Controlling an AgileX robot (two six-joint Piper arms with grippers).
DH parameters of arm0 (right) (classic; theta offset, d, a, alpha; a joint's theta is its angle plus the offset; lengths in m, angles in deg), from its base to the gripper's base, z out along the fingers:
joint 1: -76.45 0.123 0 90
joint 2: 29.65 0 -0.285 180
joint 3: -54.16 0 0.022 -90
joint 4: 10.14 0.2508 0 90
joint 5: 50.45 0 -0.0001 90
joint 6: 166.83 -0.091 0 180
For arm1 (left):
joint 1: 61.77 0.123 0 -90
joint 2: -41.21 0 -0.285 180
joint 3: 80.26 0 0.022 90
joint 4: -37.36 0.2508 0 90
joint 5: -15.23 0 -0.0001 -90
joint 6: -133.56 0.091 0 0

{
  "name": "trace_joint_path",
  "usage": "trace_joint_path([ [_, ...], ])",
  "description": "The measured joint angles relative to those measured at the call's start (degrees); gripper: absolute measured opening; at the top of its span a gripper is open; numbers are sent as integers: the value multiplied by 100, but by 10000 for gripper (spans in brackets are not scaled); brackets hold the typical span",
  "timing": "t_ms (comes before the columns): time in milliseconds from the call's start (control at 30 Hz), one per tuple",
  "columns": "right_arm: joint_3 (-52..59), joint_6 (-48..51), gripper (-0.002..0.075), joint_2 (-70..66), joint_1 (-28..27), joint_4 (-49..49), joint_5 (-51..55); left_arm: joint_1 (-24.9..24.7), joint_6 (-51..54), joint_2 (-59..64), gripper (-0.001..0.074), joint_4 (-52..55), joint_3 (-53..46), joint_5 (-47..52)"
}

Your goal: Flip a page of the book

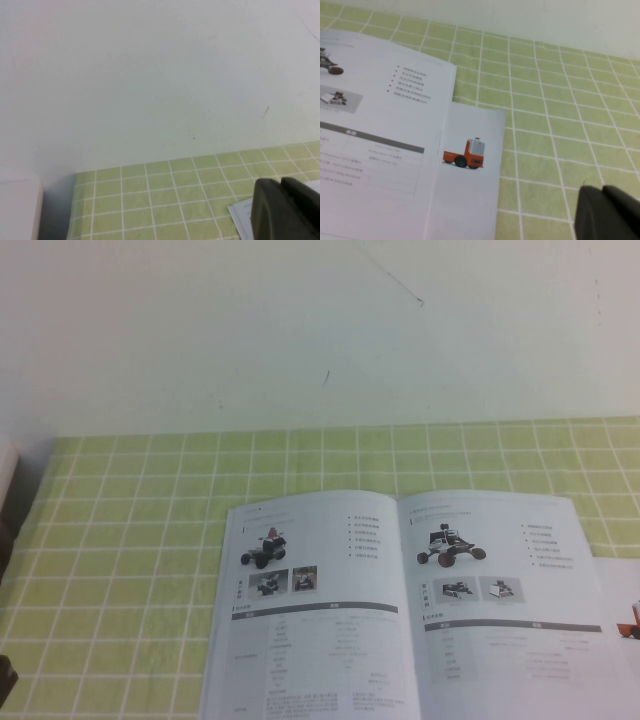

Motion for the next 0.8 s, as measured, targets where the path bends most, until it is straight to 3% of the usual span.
trace_joint_path([
  [167,0,0,-3,0,0,-4,0,0,-206,-25,-3,0,-156,55],
  [300,0,0,-3,0,0,-13,0,264,-2087,-37,-3,698,-511,361],
  [533,0,0,-3,0,0,-13,0,1811,-6683,-141,-3,5295,-1810,1864],
  [633,0,0,-3,0,0,-13,0,2457,-7946,-548,-3,6796,-2073,3005],
  [800,0,0,-3,0,0,-26,0,3571,-9173,-1296,-3,8515,-2251,4376],
])
